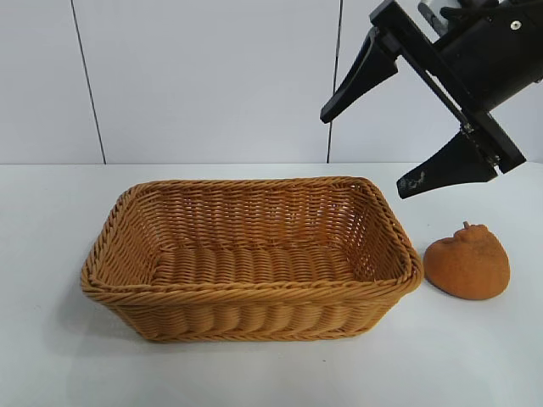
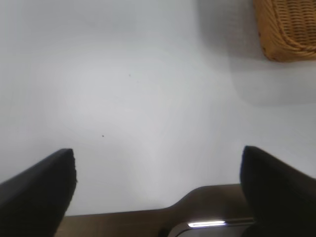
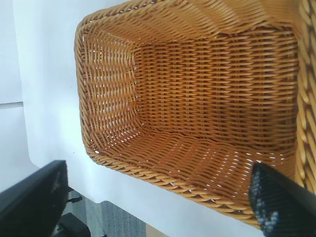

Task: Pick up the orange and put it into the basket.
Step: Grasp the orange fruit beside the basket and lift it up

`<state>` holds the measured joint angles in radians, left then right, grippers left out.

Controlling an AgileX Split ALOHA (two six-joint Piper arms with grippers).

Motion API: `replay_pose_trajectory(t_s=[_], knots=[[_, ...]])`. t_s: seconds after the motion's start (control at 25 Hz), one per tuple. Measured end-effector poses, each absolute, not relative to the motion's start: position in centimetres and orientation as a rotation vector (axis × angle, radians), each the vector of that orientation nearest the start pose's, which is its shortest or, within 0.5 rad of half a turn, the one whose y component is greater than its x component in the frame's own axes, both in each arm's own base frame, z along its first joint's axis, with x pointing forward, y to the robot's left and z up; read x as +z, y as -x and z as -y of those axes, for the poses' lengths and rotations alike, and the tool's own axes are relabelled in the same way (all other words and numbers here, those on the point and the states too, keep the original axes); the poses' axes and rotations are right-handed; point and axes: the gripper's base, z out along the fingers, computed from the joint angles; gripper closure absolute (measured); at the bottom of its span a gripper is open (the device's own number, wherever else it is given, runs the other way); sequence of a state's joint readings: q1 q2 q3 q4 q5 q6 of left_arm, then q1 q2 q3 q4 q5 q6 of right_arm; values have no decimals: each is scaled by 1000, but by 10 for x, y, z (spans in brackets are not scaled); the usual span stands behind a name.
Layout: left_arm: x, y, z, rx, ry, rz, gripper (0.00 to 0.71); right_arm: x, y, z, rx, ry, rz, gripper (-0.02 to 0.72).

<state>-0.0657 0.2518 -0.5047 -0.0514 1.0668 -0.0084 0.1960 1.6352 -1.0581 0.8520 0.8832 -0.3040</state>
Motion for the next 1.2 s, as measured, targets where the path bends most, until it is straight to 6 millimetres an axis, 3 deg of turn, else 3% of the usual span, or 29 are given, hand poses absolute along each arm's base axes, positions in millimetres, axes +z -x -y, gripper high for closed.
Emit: replay_pose_trajectory(t_s=[0.24, 0.36, 0.64, 0.76, 0.96, 1.2], knots=[[277, -11, 5, -105, -70, -2151, 67, 238, -295, -109, 903, 86, -2789, 20], [278, 4, 4, -106, -70, -2058, 67, 238, -291, -101, 776, 89, -2840, 20], [278, 6, 4, -109, -70, -2039, 67, 234, -295, -75, 338, 55, -2915, 20], [278, 6, 4, -110, -70, -2035, 67, 230, -300, -61, 256, -22, -2910, 20], [278, 6, 4, -110, -70, -2035, 67, 200, -321, -36, 225, -144, -2922, 20], [278, 6, 4, -110, -70, -2035, 67, 152, -339, -32, 221, -191, -2961, 21]])
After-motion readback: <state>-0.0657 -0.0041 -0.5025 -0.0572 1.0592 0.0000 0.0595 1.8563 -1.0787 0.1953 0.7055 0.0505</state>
